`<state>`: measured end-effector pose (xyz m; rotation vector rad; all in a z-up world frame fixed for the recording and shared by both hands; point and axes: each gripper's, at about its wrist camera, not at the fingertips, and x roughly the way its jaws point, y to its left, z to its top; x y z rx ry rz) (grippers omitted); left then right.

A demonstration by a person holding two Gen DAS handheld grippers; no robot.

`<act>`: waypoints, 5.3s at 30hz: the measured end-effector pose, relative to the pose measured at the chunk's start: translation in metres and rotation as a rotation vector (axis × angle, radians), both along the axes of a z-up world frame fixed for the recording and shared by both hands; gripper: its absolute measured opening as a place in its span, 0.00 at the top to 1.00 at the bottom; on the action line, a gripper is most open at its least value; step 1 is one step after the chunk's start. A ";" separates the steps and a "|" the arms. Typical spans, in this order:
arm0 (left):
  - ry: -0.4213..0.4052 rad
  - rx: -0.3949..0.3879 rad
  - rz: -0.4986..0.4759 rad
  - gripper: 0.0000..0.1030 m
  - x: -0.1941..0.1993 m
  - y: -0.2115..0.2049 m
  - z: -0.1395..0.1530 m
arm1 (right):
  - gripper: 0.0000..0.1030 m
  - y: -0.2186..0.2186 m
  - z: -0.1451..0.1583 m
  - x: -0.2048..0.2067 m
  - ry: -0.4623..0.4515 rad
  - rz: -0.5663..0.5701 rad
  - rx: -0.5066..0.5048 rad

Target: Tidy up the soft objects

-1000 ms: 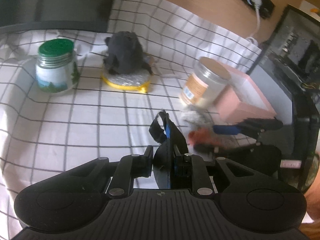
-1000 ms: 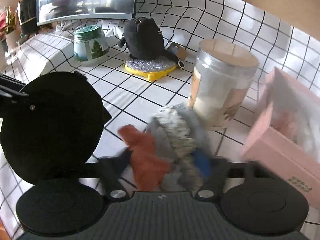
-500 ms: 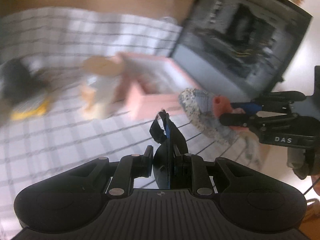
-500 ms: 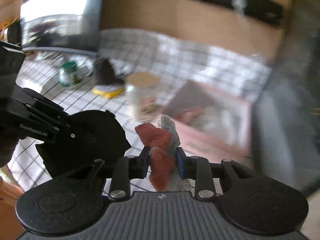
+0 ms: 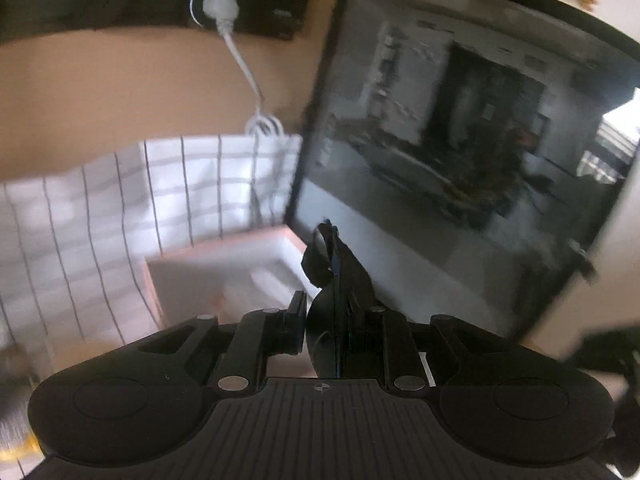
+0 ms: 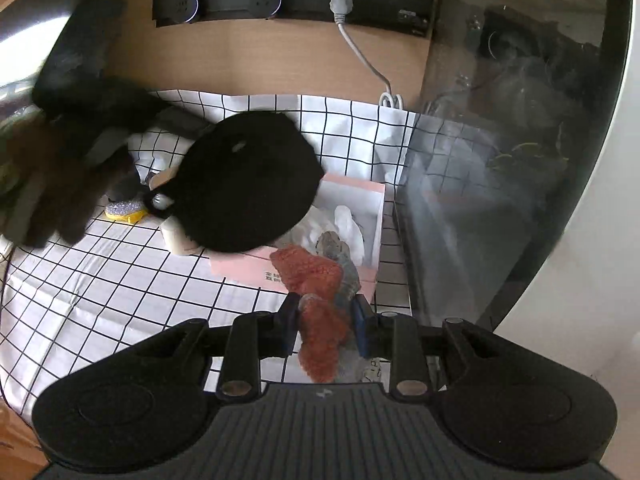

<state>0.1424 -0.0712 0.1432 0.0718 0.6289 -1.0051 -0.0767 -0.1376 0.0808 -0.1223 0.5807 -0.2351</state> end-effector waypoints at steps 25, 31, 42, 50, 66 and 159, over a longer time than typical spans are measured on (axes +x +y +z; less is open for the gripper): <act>-0.019 -0.121 0.278 0.78 0.020 0.045 0.016 | 0.73 -0.024 0.038 0.144 -0.125 0.030 -0.122; 0.049 -0.087 0.368 0.78 -0.016 0.108 -0.007 | 0.73 -0.045 -0.026 0.231 0.084 -0.059 -0.006; 0.202 -0.002 0.572 0.78 -0.049 0.188 -0.066 | 0.37 -0.031 -0.064 0.248 0.171 0.028 0.078; 0.246 -0.015 0.666 0.78 -0.049 0.222 -0.082 | 0.22 -0.023 -0.019 0.196 0.032 0.073 0.097; 0.222 0.035 0.839 0.78 -0.048 0.290 -0.097 | 0.12 0.138 0.001 0.218 -0.002 0.413 0.034; 0.203 0.019 0.924 0.73 -0.029 0.294 -0.086 | 0.13 0.171 -0.076 0.176 0.016 0.539 -0.016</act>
